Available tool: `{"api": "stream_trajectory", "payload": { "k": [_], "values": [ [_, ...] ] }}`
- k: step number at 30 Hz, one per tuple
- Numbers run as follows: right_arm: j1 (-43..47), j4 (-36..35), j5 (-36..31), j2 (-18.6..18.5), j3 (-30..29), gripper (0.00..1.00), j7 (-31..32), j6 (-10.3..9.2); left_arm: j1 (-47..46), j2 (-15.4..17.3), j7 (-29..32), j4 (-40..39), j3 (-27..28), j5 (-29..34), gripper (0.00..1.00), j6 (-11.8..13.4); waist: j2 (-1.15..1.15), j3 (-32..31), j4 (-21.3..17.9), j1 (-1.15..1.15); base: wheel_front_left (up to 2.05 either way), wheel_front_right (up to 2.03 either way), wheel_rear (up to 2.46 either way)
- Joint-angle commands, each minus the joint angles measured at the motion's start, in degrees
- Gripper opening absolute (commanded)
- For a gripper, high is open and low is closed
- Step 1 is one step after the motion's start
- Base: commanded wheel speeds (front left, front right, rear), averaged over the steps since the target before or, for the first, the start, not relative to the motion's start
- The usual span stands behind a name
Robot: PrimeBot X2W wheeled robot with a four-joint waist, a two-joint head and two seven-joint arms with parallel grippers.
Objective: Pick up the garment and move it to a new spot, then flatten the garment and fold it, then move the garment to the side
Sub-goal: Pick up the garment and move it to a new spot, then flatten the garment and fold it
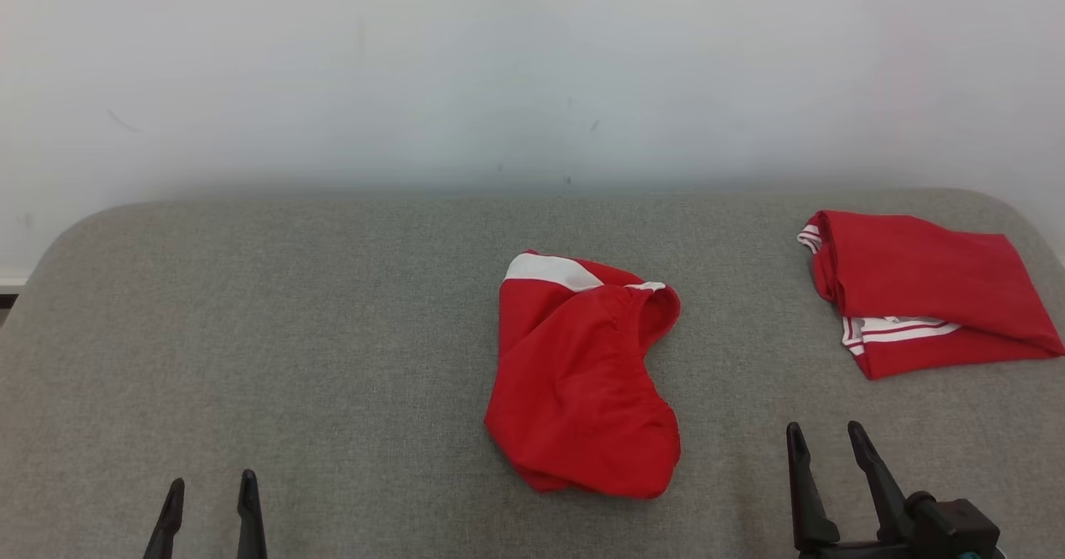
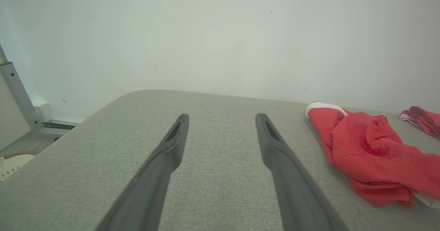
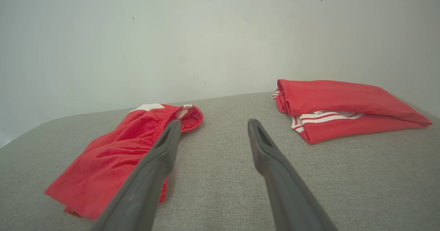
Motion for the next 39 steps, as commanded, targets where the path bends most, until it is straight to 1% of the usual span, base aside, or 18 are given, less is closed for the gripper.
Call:
{"api": "stream_trajectory", "payload": {
  "k": [1,8,12,16,22,33,39],
  "values": [
    [0.38,0.03,0.08,-0.02,0.19,1.00,-0.05,-0.09,0.93,-0.59,-0.12,0.12,0.77,0.66,1.00,-0.62,0.00,-0.05,-0.06,0.00,0.00,0.00,0.00],
    [0.63,0.49,0.73,-0.03,0.59,1.00,-0.05,-0.09,0.16,-4.08,-0.12,1.46,4.35,4.00,1.00,-4.18,0.00,-0.02,0.09,0.00,0.00,0.00,0.00],
    [0.53,0.63,0.77,-0.03,0.79,1.00,-0.05,-0.09,-0.53,-5.21,-0.12,2.53,6.08,5.08,1.00,-5.66,0.00,0.04,0.14,0.00,0.00,0.00,0.00],
    [0.58,0.78,0.94,-0.03,0.86,1.00,-0.05,-0.09,-0.61,-5.97,-0.12,3.05,7.35,6.26,1.00,-6.55,0.00,-0.04,0.13,0.00,0.00,0.00,0.00],
    [0.80,0.86,1.09,-0.03,1.00,1.00,-0.05,-0.09,-0.46,-7.08,-0.12,3.14,8.63,7.47,1.00,-7.20,0.00,-0.19,0.07,0.00,0.00,0.00,0.00],
    [0.87,1.20,0.94,-0.03,1.27,1.00,-0.05,-0.09,-0.84,-7.85,-0.12,3.76,9.99,8.62,1.00,-8.20,0.00,-0.29,-0.08,0.00,0.00,0.00,0.00],
    [0.86,1.93,1.19,-0.03,1.92,1.00,-0.05,-0.09,-0.82,-8.26,-0.12,4.03,10.08,8.98,1.00,-8.32,0.00,-0.38,0.12,0.00,0.00,0.00,0.00]
  ]
}}
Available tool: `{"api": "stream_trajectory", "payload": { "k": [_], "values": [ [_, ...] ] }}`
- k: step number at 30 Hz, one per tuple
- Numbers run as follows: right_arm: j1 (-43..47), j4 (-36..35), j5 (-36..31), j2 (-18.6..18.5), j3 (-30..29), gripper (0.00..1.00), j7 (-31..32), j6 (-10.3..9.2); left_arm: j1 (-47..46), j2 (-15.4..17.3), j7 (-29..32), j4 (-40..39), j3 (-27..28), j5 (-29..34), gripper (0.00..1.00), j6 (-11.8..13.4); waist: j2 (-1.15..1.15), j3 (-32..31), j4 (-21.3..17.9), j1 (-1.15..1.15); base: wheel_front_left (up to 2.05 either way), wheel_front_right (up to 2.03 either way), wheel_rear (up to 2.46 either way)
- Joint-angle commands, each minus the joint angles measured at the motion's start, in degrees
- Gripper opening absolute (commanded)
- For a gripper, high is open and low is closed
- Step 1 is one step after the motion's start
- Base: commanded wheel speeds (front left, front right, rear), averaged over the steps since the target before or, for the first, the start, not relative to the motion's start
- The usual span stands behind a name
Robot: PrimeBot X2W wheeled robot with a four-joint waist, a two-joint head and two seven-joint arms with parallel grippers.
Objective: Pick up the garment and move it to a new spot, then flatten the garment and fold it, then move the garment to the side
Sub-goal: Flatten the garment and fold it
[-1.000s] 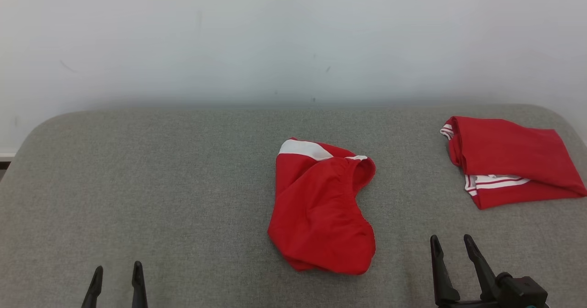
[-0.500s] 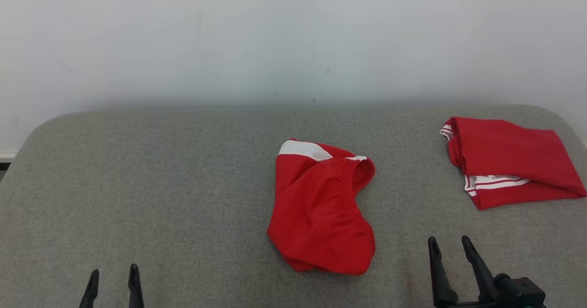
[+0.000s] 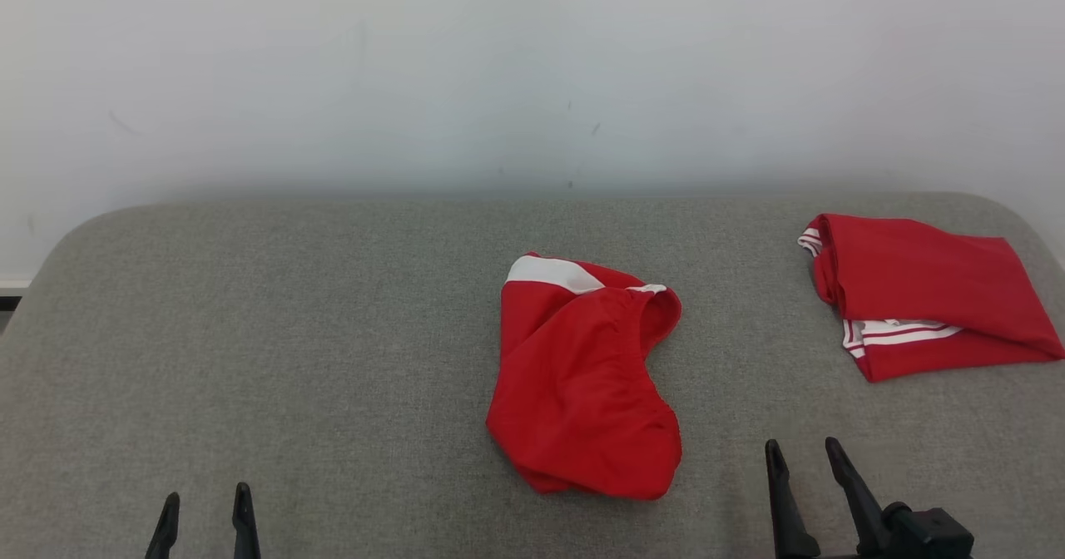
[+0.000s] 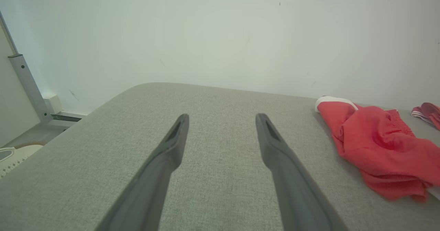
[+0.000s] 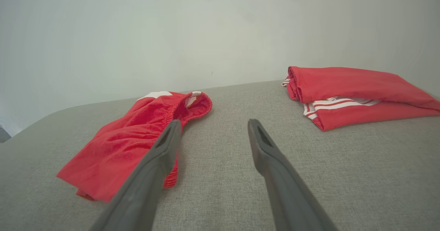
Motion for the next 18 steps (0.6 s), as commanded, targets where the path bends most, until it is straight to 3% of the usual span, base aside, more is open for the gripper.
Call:
{"api": "stream_trajectory", "payload": {
  "k": [1,9,18],
  "values": [
    [0.30,0.43,0.58,-0.03,0.58,1.00,-0.05,-0.09,-0.48,-0.34,-0.12,0.22,-0.04,0.45,1.00,-0.15,0.00,0.02,0.22,0.00,0.00,0.00,0.00],
    [-7.17,6.22,-0.23,-0.03,4.15,1.00,-0.04,-0.09,-1.68,-0.58,-0.12,0.93,-0.84,0.61,1.00,-0.42,0.00,0.91,2.01,0.00,0.00,0.00,0.00],
    [-18.18,25.11,4.27,-0.03,7.91,1.00,-0.04,-0.09,-2.77,-0.70,-0.12,1.96,-2.70,0.57,1.00,-0.38,0.00,1.93,5.78,0.00,0.00,0.00,0.00]
  ]
}}
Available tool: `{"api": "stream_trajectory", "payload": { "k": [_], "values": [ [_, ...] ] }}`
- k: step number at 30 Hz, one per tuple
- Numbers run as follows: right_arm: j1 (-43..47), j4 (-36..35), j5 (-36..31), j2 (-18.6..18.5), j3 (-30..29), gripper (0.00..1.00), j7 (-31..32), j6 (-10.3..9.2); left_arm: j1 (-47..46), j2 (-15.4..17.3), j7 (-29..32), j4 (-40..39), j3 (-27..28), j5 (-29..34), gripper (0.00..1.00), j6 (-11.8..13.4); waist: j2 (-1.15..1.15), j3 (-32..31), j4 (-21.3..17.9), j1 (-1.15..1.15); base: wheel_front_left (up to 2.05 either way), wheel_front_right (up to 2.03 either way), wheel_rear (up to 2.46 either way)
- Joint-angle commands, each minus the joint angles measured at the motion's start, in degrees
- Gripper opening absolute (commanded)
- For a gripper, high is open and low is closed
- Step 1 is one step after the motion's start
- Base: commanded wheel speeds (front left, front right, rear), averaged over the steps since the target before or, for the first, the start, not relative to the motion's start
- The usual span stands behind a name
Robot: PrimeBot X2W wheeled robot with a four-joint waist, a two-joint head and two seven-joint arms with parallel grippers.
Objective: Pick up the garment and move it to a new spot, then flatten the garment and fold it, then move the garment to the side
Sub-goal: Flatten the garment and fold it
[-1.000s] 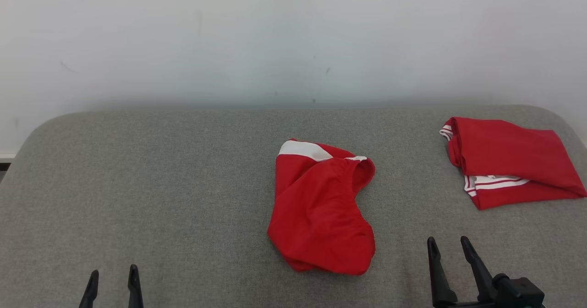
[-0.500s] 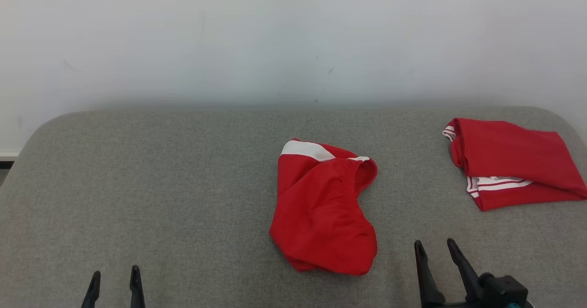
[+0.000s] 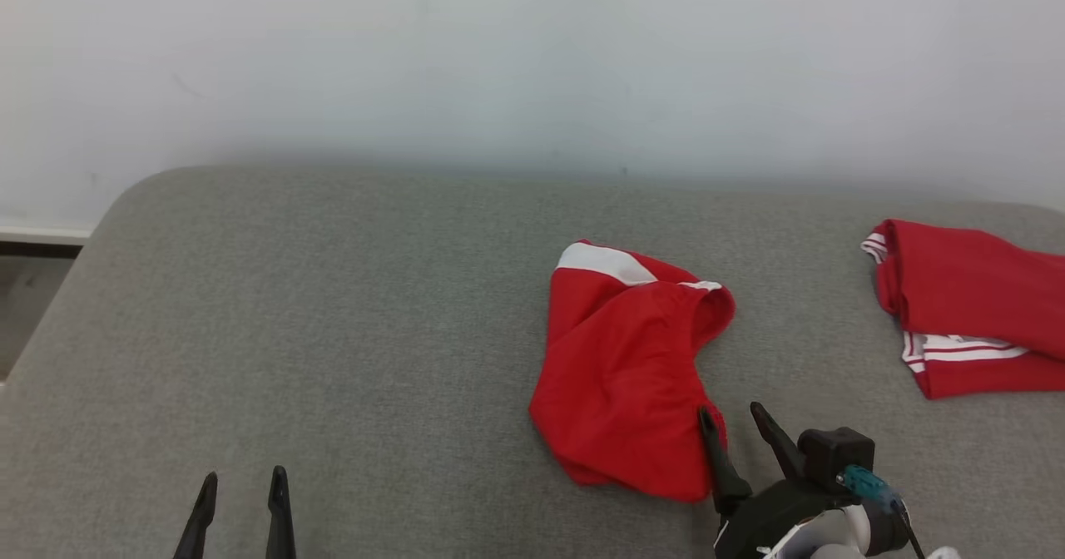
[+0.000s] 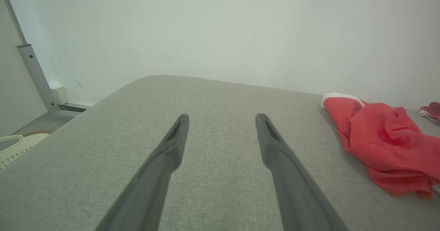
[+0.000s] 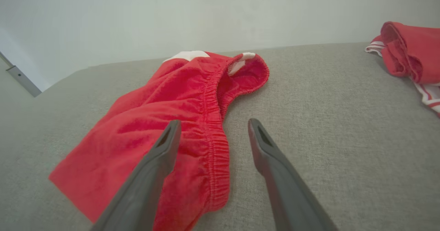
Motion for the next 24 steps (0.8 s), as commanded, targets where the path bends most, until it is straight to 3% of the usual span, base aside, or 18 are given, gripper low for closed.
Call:
{"api": "stream_trajectory", "payload": {
  "k": [1,8,9,10,11,17,24],
  "values": [
    [-1.65,3.17,1.10,-0.05,0.19,1.00,-0.03,-0.09,-0.60,-0.16,-0.12,0.28,-0.23,0.18,1.00,0.01,0.00,0.55,1.56,0.00,0.00,0.00,0.00],
    [-6.76,17.11,6.17,-0.03,3.33,1.00,-0.03,-0.10,-1.36,-0.05,-0.12,0.75,-1.62,-0.40,1.00,-0.01,0.00,1.06,3.91,0.00,0.00,0.00,0.00],
    [-7.08,17.24,6.89,-0.04,3.63,0.58,-0.03,-0.10,-1.39,0.06,-0.12,0.68,-1.55,-0.46,1.00,-0.01,0.00,1.17,4.05,0.00,0.00,0.00,0.00],
    [-7.15,17.27,7.49,-0.04,3.96,0.25,-0.03,-0.10,-1.39,0.16,-0.12,0.67,-1.51,-0.57,1.00,-0.01,0.00,1.24,4.09,0.00,0.00,0.00,0.00],
    [-7.13,17.01,7.79,-0.05,4.31,0.00,-0.03,-0.10,-1.39,0.22,-0.12,0.70,-1.43,-0.67,1.00,-0.01,0.00,1.28,4.06,0.00,0.00,0.00,0.00],
    [-6.60,13.47,5.85,-0.09,2.75,0.00,-0.03,-0.10,-1.34,0.30,-0.12,1.10,-0.90,-0.61,1.00,-0.02,0.00,0.79,3.27,0.00,0.00,0.00,0.00],
    [-7.10,2.96,-1.53,-1.70,-1.64,0.00,-0.03,-0.10,-1.98,0.01,-0.12,0.82,-1.11,-1.06,1.00,-0.02,0.00,0.05,1.98,0.00,0.00,0.00,0.00]
  ]
}}
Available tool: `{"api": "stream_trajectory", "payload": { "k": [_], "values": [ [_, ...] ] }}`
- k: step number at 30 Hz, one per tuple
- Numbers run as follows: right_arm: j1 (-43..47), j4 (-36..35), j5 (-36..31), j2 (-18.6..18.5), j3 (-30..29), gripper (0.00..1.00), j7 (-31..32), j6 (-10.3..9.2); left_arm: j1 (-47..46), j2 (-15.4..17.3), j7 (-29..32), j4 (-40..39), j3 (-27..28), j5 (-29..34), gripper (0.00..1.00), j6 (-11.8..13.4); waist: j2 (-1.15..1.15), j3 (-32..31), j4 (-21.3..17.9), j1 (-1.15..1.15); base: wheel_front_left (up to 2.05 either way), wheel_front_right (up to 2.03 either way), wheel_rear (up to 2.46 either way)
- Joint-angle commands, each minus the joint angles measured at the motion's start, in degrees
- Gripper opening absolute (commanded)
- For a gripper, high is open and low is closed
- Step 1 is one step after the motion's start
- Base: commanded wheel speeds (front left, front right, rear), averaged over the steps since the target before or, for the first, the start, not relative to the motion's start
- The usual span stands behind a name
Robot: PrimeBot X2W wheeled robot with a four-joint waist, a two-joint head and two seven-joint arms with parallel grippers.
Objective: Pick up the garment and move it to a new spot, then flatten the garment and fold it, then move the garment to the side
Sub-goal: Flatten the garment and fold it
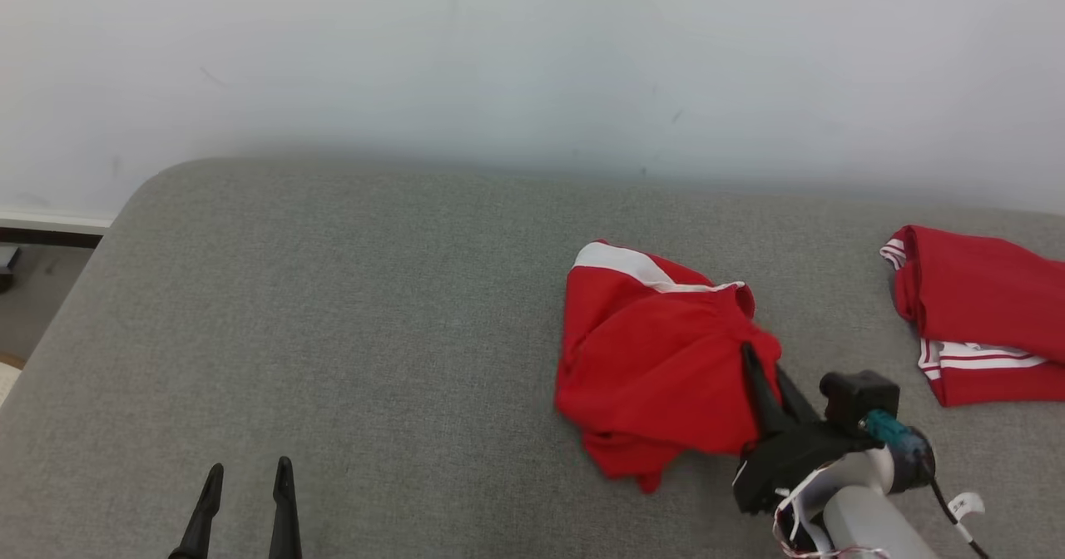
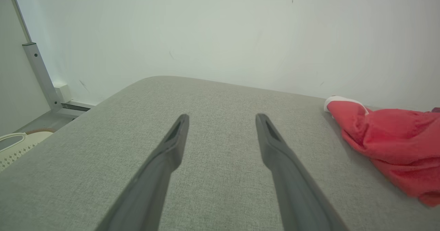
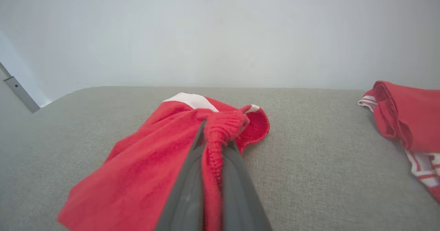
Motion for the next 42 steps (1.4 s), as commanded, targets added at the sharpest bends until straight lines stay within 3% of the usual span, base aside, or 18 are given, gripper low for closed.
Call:
{"api": "stream_trajectory", "payload": {
  "k": [1,11,17,27,28,29,30,36,42],
  "values": [
    [-0.77,-0.96,-0.69,-0.40,-0.29,0.00,-0.04,-0.10,-0.70,-0.09,-0.12,-0.15,-0.08,-0.39,1.00,0.08,0.00,-0.20,-0.22,0.00,0.00,0.00,0.00],
    [-0.65,-7.70,-3.72,-2.97,-3.25,0.00,-0.04,-0.10,-0.35,-0.38,-0.12,-0.35,-0.27,-0.86,1.00,0.08,0.00,-0.74,-0.33,0.00,0.00,0.00,0.00],
    [0.59,-9.30,-4.23,-2.50,-2.95,0.00,-0.04,-0.10,0.55,-0.38,-0.12,-0.56,0.17,-1.09,1.00,0.08,0.00,-0.69,-0.69,0.00,0.00,0.00,0.00],
    [-0.15,-5.29,-1.80,-0.09,0.53,0.00,-0.04,-0.10,-1.02,-0.43,-0.12,0.27,-1.73,-1.34,1.00,0.08,0.00,-0.49,0.01,0.00,0.00,0.00,0.00],
    [-0.08,-4.50,-1.58,0.00,0.44,0.13,-0.04,-0.10,-1.13,-0.43,-0.12,0.31,-1.95,-1.48,1.00,0.08,0.00,-0.51,0.11,0.00,0.00,0.00,0.00],
    [0.15,-3.87,-1.70,0.02,0.33,0.66,-0.04,-0.10,-1.14,-0.42,-0.12,0.37,-2.15,-1.60,1.00,0.08,0.00,-0.52,0.18,0.00,0.00,0.00,0.00],
    [0.59,-3.23,-1.75,0.04,0.16,1.00,-0.04,-0.10,-1.08,-0.42,-0.12,0.44,-2.26,-1.74,1.00,0.07,0.00,-0.54,0.21,0.00,0.00,0.00,0.00],
    [3.51,-2.28,-2.52,-0.08,-1.17,1.00,-0.04,-0.10,-0.52,-0.43,-0.13,0.86,-2.77,-1.79,1.00,0.08,0.00,-0.83,-0.10,0.00,0.00,0.00,0.00],
    [8.32,-5.99,-3.52,0.03,-4.02,1.00,-0.04,-0.10,-0.25,-0.43,-0.13,1.08,-2.81,-1.86,1.00,0.08,0.00,-1.23,-1.08,0.00,0.00,0.00,0.00]
  ]
}}
